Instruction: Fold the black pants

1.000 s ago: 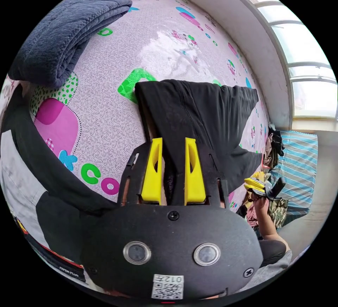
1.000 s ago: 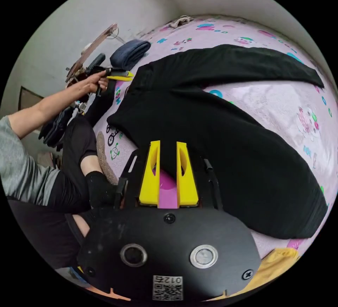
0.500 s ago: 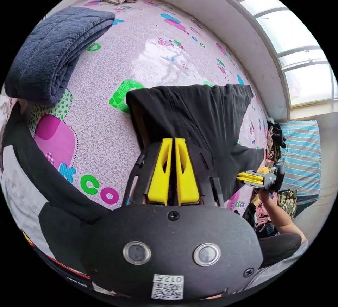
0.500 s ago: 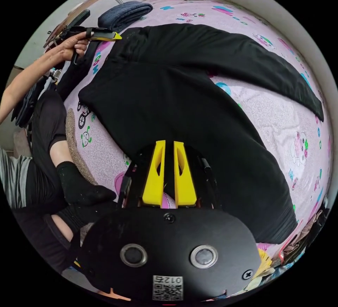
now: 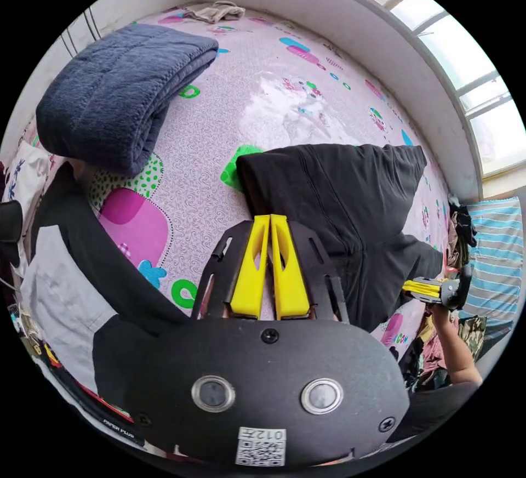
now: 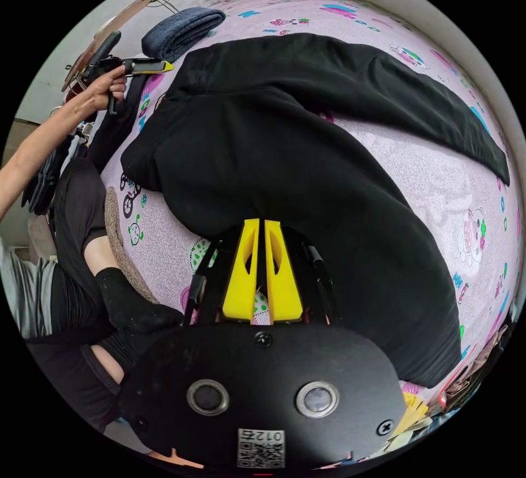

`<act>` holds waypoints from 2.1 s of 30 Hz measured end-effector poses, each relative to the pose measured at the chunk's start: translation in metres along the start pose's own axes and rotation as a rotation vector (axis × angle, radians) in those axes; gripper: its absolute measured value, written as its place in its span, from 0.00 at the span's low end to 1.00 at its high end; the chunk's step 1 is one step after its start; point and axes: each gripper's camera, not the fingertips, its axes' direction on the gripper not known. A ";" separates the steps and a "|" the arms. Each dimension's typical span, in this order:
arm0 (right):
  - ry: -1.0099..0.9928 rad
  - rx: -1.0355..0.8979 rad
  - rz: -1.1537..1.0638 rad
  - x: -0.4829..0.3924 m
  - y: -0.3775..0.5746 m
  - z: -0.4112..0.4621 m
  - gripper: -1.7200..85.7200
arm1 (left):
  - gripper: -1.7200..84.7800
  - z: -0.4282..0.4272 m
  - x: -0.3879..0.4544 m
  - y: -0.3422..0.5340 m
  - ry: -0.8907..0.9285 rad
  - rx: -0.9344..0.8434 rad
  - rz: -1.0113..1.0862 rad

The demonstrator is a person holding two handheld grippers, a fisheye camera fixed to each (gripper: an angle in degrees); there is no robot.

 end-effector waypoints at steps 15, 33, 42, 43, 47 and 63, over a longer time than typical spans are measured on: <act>-0.426 0.489 0.829 0.345 0.239 -0.230 0.07 | 0.11 0.026 0.182 0.259 -0.322 -0.235 1.282; -0.464 0.780 1.414 0.644 0.481 -0.343 0.04 | 0.03 0.044 0.194 0.261 -0.535 -0.399 1.477; -0.217 0.519 1.258 0.685 0.447 -0.394 0.03 | 0.03 -0.006 0.199 0.223 -0.231 -0.653 1.481; -0.223 0.528 1.278 0.685 0.458 -0.377 0.03 | 0.03 -0.005 0.198 0.223 -0.206 -0.672 1.481; -0.234 0.493 1.307 0.683 0.489 -0.306 0.06 | 0.05 0.006 0.194 0.210 -0.089 -0.757 1.343; 0.028 0.187 0.213 0.364 0.273 -0.042 0.09 | 0.14 -0.060 0.021 0.024 0.128 -0.137 -0.014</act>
